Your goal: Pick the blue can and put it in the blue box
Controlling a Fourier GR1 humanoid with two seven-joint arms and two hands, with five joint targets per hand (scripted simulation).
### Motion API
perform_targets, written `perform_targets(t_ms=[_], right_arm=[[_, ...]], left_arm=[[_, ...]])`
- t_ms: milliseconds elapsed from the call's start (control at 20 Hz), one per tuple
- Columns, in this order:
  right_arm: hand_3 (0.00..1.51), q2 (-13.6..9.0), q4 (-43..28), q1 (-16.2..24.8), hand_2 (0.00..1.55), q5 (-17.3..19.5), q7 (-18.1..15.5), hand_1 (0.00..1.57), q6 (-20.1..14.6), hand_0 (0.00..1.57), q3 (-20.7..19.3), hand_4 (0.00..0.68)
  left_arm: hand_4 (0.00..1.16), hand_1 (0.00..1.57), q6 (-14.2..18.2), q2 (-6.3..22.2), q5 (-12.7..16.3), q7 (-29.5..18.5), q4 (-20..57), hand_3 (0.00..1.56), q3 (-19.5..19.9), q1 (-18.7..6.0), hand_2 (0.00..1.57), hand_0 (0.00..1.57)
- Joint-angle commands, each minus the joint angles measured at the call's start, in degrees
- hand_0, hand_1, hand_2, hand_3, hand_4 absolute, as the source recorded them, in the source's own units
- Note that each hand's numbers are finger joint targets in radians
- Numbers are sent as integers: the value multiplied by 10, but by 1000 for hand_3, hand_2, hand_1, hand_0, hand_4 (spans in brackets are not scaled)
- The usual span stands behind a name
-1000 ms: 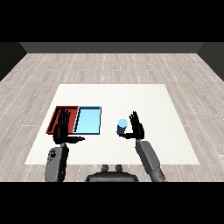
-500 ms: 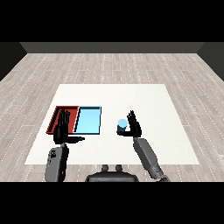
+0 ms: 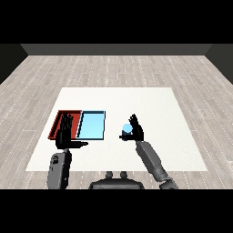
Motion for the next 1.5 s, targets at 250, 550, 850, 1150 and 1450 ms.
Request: perform_targets(t_ms=[250,550,850,1150,1450], right_arm=[[0,0,82,-44,0,-9,-26,0,25,0,-2,0],[0,0,121,-76,0,-68,-53,0,-83,0,52,0],[1438,0,150,-111,1481,-10,-40,1491,-194,1491,41,634],[1443,0,155,-81,1484,19,-39,1497,-187,1497,44,616],[1401,-9,66,-80,1451,57,-4,1419,-223,1419,64,624]], left_arm=[[0,0,-8,-11,1,17,-66,0,-23,62,0,0],[0,0,1,4,3,-9,-7,0,12,13,0,0],[0,0,-5,0,0,-19,21,0,4,0,0,0],[0,0,3,0,0,9,-13,0,0,11,0,0],[0,0,21,-6,-40,30,2,0,-29,-22,0,0]])
